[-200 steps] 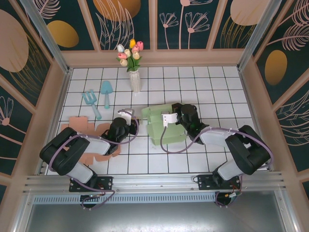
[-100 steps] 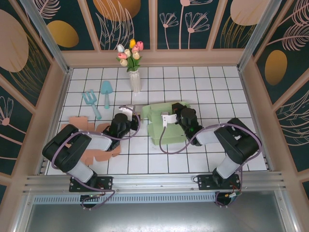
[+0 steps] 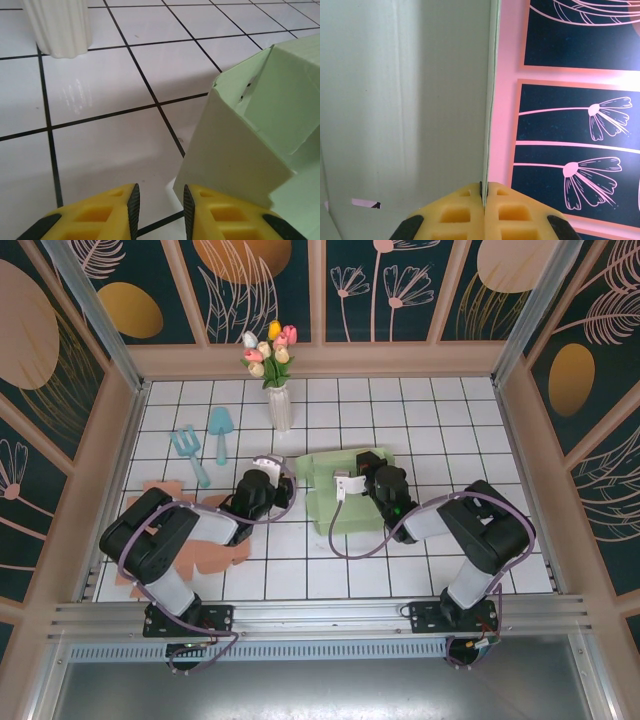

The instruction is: Fold the paper box

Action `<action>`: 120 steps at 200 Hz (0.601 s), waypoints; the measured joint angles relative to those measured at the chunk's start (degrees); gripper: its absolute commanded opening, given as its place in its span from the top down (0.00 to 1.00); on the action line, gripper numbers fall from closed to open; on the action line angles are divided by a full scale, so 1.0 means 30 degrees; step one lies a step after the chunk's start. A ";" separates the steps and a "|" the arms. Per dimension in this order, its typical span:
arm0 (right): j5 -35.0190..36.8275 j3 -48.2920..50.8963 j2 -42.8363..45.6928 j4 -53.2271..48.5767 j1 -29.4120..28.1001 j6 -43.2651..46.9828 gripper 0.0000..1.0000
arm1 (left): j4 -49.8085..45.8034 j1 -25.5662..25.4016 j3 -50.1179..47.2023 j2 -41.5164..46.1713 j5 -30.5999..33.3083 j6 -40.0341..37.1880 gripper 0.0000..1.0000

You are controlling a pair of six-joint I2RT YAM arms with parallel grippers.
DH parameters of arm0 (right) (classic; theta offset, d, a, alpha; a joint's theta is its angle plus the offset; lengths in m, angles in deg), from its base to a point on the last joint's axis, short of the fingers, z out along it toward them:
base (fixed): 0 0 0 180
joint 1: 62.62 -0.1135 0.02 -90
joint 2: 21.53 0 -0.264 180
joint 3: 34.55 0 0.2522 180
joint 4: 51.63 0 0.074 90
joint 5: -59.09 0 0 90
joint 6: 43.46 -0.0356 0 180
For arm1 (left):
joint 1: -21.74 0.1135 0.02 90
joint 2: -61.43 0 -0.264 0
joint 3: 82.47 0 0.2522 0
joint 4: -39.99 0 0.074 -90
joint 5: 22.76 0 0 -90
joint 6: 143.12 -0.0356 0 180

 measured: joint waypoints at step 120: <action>0.0007 0.0015 0.0000 0.0007 -0.0204 -0.0015 1.00 | -0.0204 0.0000 0.1093 -0.0488 -0.3235 -0.0539 0.70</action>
